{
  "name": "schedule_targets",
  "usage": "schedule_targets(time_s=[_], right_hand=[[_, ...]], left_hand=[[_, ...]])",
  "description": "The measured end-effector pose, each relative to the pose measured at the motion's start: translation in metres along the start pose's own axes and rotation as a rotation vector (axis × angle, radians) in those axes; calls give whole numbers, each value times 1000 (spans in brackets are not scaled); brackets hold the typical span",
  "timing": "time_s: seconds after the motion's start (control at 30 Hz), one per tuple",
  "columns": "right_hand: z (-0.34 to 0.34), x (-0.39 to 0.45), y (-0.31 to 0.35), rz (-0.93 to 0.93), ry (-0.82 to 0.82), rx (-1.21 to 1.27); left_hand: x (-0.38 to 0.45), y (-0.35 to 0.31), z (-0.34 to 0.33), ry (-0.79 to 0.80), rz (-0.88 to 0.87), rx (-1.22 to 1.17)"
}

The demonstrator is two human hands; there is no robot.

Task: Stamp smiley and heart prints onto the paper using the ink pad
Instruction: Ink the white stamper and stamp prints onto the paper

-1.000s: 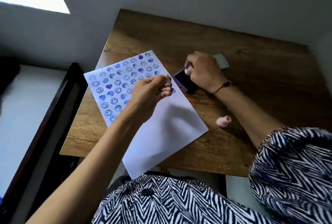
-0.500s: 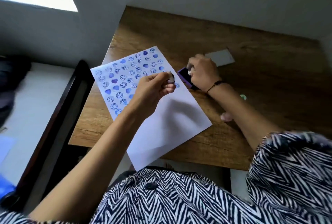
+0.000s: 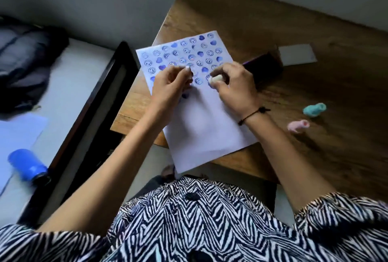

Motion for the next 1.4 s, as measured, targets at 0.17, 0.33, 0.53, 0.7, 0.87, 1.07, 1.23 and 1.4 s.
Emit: schedule_targets(time_s=[0.17,0.33,0.53,0.7,0.87,1.07,1.23,1.4], right_hand=[[-27,-2,16,108,134,-293],[-35,-3,23,165,150,-496],[-43,-2,24,186,166,-634],[-44,2,26,186,181,-619],[-48,1,25,165,194,-609],[-46,2,23,161,202,-592],[-48,4,21,156,235,-569],[-46,5,20,151,226,-563]], left_hand=[[-1,5,0,20,-29,-38],[1,5,2,29,-42,-42],[3,10,2,40,-53,-17],[3,10,1,44,-52,6],[4,12,1,45,-36,24],[3,10,-2,71,-52,55],[5,12,-1,65,-54,76],[4,10,-2,62,-67,118]])
Point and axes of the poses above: each hand's wrist, its own x-axis towards the middle knuckle, its own z-axis out of the back of the hand, y = z × x, the point moved 10 cm from there along x, towards the middle knuckle, and after that the axes turned 11 degrees about x, right-handed, at the moved point
